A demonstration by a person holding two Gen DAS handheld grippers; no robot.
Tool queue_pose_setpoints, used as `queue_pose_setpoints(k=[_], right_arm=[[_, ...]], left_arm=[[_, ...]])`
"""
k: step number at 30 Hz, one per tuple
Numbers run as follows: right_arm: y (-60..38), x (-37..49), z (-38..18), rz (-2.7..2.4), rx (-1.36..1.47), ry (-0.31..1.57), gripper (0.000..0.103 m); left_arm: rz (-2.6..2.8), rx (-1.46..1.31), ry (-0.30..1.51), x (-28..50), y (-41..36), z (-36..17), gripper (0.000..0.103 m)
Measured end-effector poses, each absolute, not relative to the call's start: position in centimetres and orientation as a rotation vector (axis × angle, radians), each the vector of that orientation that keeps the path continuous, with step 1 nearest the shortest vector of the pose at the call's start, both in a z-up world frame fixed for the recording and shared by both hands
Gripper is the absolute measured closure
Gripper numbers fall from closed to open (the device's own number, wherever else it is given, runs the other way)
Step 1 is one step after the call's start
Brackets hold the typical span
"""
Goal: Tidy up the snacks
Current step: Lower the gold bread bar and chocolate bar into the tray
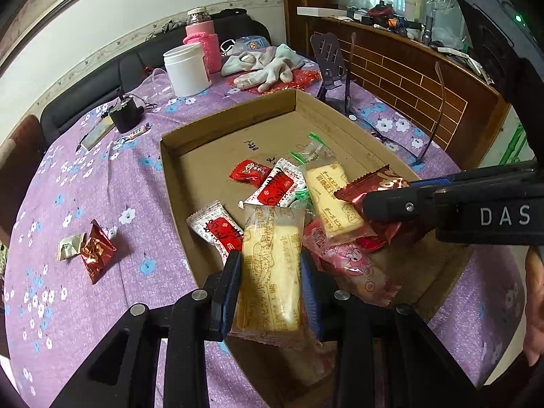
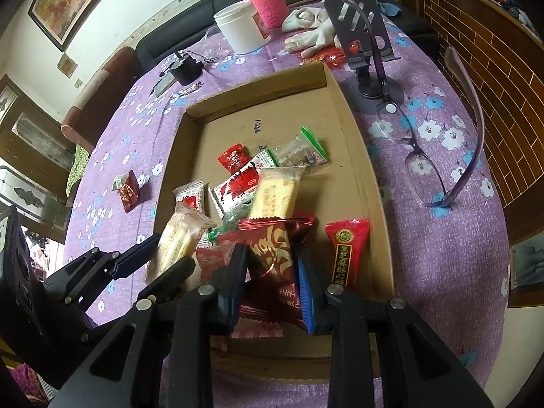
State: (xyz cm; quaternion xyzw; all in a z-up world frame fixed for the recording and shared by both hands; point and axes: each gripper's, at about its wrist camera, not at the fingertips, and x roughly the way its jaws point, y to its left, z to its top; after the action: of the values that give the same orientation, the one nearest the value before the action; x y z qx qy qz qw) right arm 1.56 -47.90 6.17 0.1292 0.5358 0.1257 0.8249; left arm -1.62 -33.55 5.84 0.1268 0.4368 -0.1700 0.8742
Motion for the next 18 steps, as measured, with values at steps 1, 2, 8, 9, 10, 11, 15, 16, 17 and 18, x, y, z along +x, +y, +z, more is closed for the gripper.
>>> queue_pose_setpoints(k=[1, 2, 8, 9, 10, 11, 15, 16, 17, 18], right_arm=[[-47.83, 1.57, 6.16, 0.268, 0.273, 1.14, 0.076], [-47.79, 1.61, 6.1, 0.269, 0.273, 1.142, 0.076], [-47.56, 1.85, 5.91, 0.27, 0.264, 1.146, 0.076], [-47.52, 1.89, 5.86, 0.271, 0.264, 1.147, 0.076], [-47.49, 1.95, 5.84, 0.272, 0.263, 1.148, 0.076], [-47.46, 1.96, 5.82, 0.272, 0.262, 1.148, 0.076], [-47.47, 2.06, 5.69, 0.27, 0.261, 1.151, 0.076], [-47.48, 2.09, 5.64, 0.269, 0.261, 1.152, 0.076], [-47.49, 2.15, 5.58, 0.269, 0.263, 1.154, 0.076], [-47.5, 2.18, 5.54, 0.268, 0.264, 1.155, 0.076]], left_arm=[[-0.354, 0.267, 0.912, -1.57, -33.59, 5.8, 0.068], [-0.353, 0.269, 0.913, -1.55, -33.6, 5.75, 0.068], [-0.343, 0.275, 0.921, -1.34, -33.6, 5.4, 0.068], [-0.341, 0.275, 0.922, -1.29, -33.6, 5.34, 0.068], [-0.34, 0.276, 0.923, -1.28, -33.59, 5.27, 0.068], [-0.339, 0.277, 0.924, -1.29, -33.59, 5.24, 0.068], [-0.335, 0.279, 0.927, -1.2, -33.51, 5.1, 0.068], [-0.334, 0.279, 0.929, -1.17, -33.5, 5.07, 0.068], [-0.334, 0.279, 0.93, -1.11, -33.48, 5.02, 0.068], [-0.334, 0.28, 0.93, -1.09, -33.49, 5.0, 0.068]])
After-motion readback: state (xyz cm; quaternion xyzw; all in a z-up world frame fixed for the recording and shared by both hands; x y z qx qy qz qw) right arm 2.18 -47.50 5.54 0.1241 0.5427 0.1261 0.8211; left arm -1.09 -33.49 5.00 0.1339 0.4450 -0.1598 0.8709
